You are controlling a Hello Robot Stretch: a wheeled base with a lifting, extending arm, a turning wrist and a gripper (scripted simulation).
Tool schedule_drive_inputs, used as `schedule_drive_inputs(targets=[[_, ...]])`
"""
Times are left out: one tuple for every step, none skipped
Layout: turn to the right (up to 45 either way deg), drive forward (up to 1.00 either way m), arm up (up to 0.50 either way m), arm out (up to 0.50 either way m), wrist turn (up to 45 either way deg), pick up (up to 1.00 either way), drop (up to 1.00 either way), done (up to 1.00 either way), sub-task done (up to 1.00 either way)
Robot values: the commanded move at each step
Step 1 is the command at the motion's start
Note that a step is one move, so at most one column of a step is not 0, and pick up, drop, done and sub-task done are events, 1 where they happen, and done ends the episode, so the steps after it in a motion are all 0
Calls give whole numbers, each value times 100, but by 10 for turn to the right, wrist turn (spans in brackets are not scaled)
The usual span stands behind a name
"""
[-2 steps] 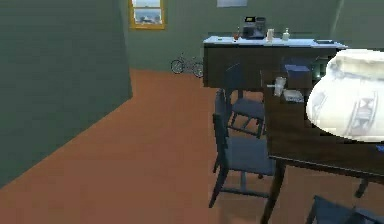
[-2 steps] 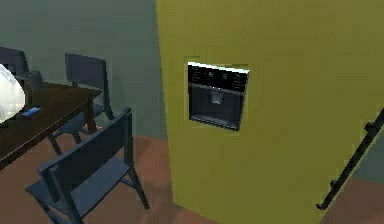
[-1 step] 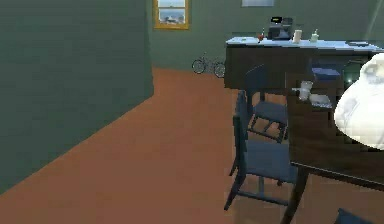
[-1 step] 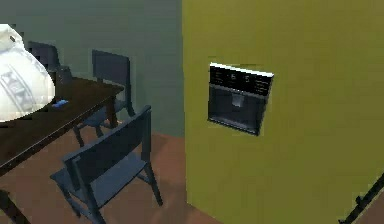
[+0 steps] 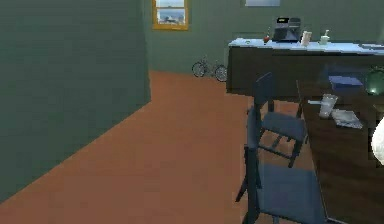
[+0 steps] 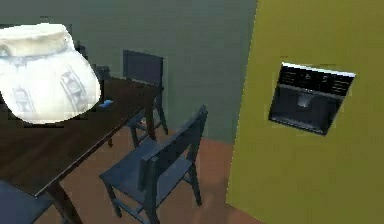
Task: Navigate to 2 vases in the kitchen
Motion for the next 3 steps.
schedule_drive_inputs(targets=[[450, 0, 0, 0, 0, 0, 0, 0, 0], [90, 0, 0, 0, 0, 0, 0, 0, 0], [0, 0, 0, 0, 0, 0, 0, 0, 100]])
